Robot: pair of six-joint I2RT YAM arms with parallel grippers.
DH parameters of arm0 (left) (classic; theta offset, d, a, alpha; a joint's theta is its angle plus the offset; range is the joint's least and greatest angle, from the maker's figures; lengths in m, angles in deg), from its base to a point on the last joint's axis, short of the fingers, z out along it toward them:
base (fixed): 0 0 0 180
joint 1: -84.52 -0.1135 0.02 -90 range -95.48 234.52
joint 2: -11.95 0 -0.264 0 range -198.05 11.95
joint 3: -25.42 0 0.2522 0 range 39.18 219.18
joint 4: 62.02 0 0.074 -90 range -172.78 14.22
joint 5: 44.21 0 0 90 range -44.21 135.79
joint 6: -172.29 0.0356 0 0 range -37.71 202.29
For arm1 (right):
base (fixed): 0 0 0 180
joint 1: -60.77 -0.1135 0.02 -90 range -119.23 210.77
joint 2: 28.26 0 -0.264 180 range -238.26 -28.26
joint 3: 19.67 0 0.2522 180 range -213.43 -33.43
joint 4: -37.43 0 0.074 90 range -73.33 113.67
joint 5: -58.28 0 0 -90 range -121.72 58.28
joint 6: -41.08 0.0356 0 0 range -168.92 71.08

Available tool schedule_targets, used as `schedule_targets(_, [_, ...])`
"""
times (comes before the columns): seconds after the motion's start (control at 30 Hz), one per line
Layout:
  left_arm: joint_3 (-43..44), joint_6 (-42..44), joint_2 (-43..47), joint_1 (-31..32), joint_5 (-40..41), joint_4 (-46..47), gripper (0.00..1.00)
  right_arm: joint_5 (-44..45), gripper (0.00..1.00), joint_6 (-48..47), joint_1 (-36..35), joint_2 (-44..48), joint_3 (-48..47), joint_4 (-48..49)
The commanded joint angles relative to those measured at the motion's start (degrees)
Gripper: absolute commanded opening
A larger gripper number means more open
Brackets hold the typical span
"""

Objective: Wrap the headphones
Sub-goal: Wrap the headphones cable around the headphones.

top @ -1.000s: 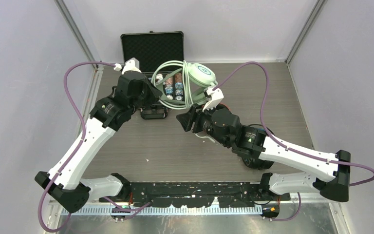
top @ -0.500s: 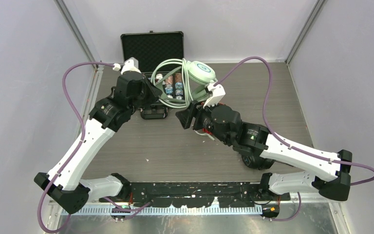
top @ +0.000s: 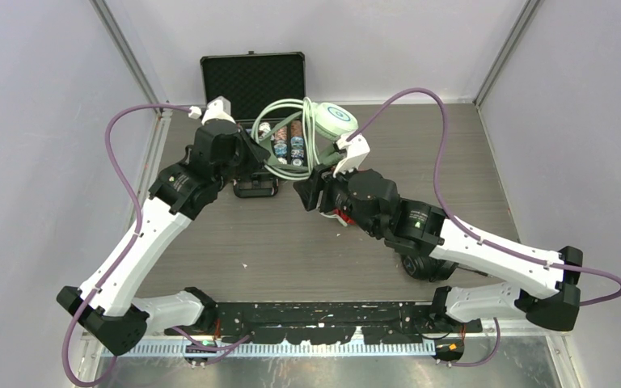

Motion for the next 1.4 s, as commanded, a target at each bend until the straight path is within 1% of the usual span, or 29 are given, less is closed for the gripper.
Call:
schedule_targets(0.0, [0.5,-3.1,2.8,-0.4,-0.9,8.0,0.00,3.2,0.61,-0.1,0.0,-0.8,-5.7,-3.9])
schedule_targets(0.1, [0.8,-2.9,2.6,-0.3,-1.0,7.9,0.00,3.7,0.66,1.7,0.1,-1.8,-8.3,-8.1])
schedule_targets(0.17, [0.9,-2.8,2.7,-0.3,-0.9,7.9,0.00,4.2,0.66,3.1,0.1,-1.9,-8.9,-9.4])
schedule_targets(0.23, [1.1,-2.8,2.6,-0.4,-0.8,7.8,0.00,4.6,0.65,4.3,0.0,-1.8,-9.3,-10.8])
schedule_targets(0.37, [1.8,-2.6,2.6,-0.4,-0.9,7.5,0.00,3.2,0.60,4.7,0.1,-1.0,-8.6,-11.8])
schedule_targets(0.43, [1.9,-2.7,2.7,-0.4,-1.1,7.6,0.00,0.1,0.58,2.6,0.1,-0.3,-6.5,-9.5])
schedule_targets(0.5, [2.3,-2.8,2.8,-0.4,-1.2,7.6,0.00,-3.6,0.58,0.7,0.1,1.2,-3.6,-6.3])
schedule_targets(0.6, [3.1,-2.6,2.8,-0.4,-1.3,7.0,0.00,-6.8,0.58,-0.5,0.1,4.1,1.1,-1.7])
schedule_targets(0.77, [5.3,-1.8,2.7,-0.4,-1.0,5.3,0.00,-8.2,0.56,3.8,0.1,10.8,13.3,10.4])
schedule_targets(0.83, [6.0,-1.4,2.6,-0.3,-0.9,4.9,0.00,-6.9,0.56,7.6,0.0,12.9,17.6,14.2])
schedule_targets(0.9, [6.4,-1.2,2.6,-0.4,-0.6,4.8,0.00,-6.2,0.55,13.4,0.0,14.5,21.8,17.2])
schedule_targets(0.93, [6.5,-1.2,2.7,-0.4,-0.4,4.9,0.00,-6.2,0.54,17.2,0.0,15.2,24.0,19.6])
schedule_targets(0.97, [6.6,-1.0,2.7,-0.4,-0.3,4.9,0.00,-5.5,0.54,23.1,0.1,15.8,25.5,20.4])
schedule_targets(1.03, [7.0,-0.5,2.6,-0.4,0.2,4.9,0.00,-4.2,0.54,31.1,0.1,15.9,26.5,18.6])
schedule_targets(1.1, [7.2,0.1,2.8,-0.4,0.7,4.8,0.00,-2.5,0.57,37.7,0.1,15.5,25.6,13.2])
schedule_targets(1.17, [7.2,0.4,3.2,-0.4,1.2,5.1,0.00,-1.7,0.60,44.3,0.3,15.5,25.3,10.5])
schedule_targets(1.2, [7.1,0.6,3.4,-0.4,1.5,5.1,0.00,-1.8,0.61,48.3,0.5,15.5,25.8,10.4])
schedule_targets(1.3, [7.2,1.2,4.1,-0.3,2.4,5.1,0.00,-2.1,0.59,60.8,1.7,16.3,28.3,10.2])
schedule_targets(1.37, [7.3,1.5,4.5,-0.4,2.8,5.1,0.00,-2.5,0.59,67.1,2.1,16.4,29.0,8.9])
